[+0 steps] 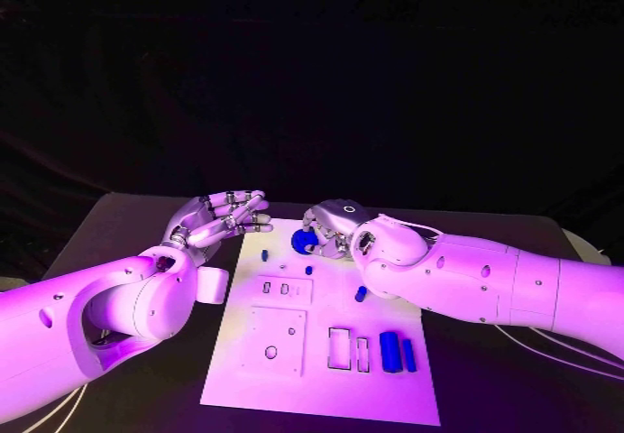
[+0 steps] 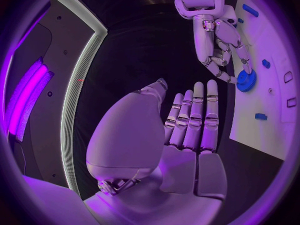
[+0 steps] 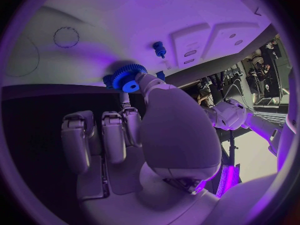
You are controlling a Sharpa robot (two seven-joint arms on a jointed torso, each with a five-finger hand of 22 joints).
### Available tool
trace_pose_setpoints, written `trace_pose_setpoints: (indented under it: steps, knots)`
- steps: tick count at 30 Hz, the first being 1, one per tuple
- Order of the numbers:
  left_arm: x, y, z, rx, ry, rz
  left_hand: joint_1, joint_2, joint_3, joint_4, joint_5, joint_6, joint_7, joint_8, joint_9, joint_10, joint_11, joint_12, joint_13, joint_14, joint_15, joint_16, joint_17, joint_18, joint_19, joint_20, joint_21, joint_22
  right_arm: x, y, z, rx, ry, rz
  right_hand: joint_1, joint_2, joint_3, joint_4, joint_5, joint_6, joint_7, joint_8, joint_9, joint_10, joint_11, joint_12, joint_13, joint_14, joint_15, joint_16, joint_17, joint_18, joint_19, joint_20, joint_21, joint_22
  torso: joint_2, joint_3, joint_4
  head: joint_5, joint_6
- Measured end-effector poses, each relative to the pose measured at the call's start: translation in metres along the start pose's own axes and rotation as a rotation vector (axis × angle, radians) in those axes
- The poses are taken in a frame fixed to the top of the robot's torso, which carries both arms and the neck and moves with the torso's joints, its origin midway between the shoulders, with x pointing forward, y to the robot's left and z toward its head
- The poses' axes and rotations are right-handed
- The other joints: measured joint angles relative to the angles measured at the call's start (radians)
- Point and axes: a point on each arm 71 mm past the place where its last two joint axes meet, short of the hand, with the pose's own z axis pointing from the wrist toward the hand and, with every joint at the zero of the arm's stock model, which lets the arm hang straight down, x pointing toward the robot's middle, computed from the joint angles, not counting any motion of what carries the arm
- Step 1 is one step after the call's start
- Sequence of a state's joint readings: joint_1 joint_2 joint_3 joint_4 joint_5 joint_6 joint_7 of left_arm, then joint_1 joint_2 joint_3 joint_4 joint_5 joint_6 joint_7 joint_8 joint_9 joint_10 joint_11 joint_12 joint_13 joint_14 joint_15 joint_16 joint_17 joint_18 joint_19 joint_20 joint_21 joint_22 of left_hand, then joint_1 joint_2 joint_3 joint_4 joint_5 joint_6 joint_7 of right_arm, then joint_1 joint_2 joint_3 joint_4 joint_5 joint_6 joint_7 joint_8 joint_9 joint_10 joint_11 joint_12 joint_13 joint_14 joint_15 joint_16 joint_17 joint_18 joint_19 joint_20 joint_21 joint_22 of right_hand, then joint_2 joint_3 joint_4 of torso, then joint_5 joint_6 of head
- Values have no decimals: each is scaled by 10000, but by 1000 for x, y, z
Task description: Assemble the parts on the task board
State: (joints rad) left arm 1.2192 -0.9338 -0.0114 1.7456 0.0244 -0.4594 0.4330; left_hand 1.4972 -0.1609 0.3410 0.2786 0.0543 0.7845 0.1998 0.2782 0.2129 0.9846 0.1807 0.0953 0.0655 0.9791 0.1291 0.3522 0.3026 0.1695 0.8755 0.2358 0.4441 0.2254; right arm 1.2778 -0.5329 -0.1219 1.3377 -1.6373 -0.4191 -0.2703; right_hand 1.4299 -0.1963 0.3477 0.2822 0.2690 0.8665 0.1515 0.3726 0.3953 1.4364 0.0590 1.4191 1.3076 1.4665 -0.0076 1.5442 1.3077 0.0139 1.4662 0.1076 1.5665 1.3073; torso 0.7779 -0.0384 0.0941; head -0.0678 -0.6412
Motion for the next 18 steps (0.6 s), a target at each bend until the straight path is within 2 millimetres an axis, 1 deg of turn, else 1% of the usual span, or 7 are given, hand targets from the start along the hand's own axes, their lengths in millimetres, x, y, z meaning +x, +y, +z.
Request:
trace_pose_setpoints:
  steps: [2, 5, 7, 9, 14, 16, 18]
  knots:
    - [0, 0, 0, 0, 0, 0, 0, 0, 0, 0, 0, 0, 0, 0, 0, 0, 0, 0, 0, 0, 0, 0, 0, 0, 0, 0, 0, 0, 1, 0, 0, 8, 25, -11, -40, 39, 0, 0, -3, 0, 0, -26, 0, 0, 0, 0, -1, 0, 0, 0, 0, 0, 0, 0, 0, 0, -2, 0, 2, -6, -10]
    - [0, 0, 0, -1, -1, 1, 0, 0, 0, 0, 0, 0, 0, 0, 0, 0, 0, 0, 0, 0, 0, 0, -1, 0, 0, 0, 0, 0, 1, 0, 1, 20, 62, -28, -129, 25, 0, 0, -5, 2, -3, -29, 0, 0, 0, 0, 0, 0, 0, 0, 0, 1, 0, 0, 0, 6, -3, -1, 3, -11, -17]
    - [0, 0, 0, -1, -2, 1, 0, 0, 0, 0, 0, 0, 0, 0, 0, 0, 0, 1, 0, 0, 0, 0, -1, 0, 0, 0, 0, 0, 2, 0, 2, 30, 89, -41, -129, 24, 0, 0, -64, 82, -83, -93, 0, 0, 0, 0, -1, 0, 0, 0, -1, 0, 0, 0, 0, 8, -4, -2, 6, -12, -19]
    - [0, 0, 0, -1, -4, 2, 0, 0, 0, 0, 0, 0, 0, 0, 0, 0, 0, 1, 0, 0, 0, 0, -1, 0, 0, 0, 0, -1, 2, 0, 2, 38, 110, -50, -224, -69, 8, 8, -135, 112, -113, -142, -2, -3, 3, -49, -1, 0, 0, 0, -1, 1, 0, 0, 0, 8, -4, -4, 6, -12, -20]
    - [0, 0, 0, -3, -7, 4, 0, 0, 0, 0, 0, 0, 0, 0, -10, 0, 0, 2, 0, 0, 0, 0, 10, 0, 0, 0, 0, -2, 3, -1, 3, 68, 144, -67, -383, -144, 59, 32, -286, -70, 26, -377, -51, -158, 100, -212, -1, 0, 0, 0, -2, 1, 0, 0, 0, 7, -4, -5, 6, -5, -29]
    - [0, 0, 0, -3, -9, 5, 0, 0, 0, 0, 0, 0, 0, 0, -9, 0, 0, 2, 0, 0, 0, -4, 10, 0, 0, 0, 0, -1, 3, -1, 3, 80, 147, -68, -578, -103, 76, 45, -437, -316, 84, -561, -107, -298, 155, -368, -2, -5, 6, 0, -2, 2, 0, 0, 0, 7, -4, -5, 5, -5, -31]
    - [-1, 0, 0, -5, -11, 7, 0, 0, 0, 0, 0, 0, 0, 0, -9, 0, 0, 2, 0, 0, 0, -39, 10, 0, 0, 0, 0, 7, 3, -2, 3, 94, 147, -66, -691, -191, 44, 51, -727, -576, 148, -779, -179, -395, 252, -487, -2, 0, 112, 0, -2, 2, 0, 0, -1, 7, -4, -5, 3, -5, -32]
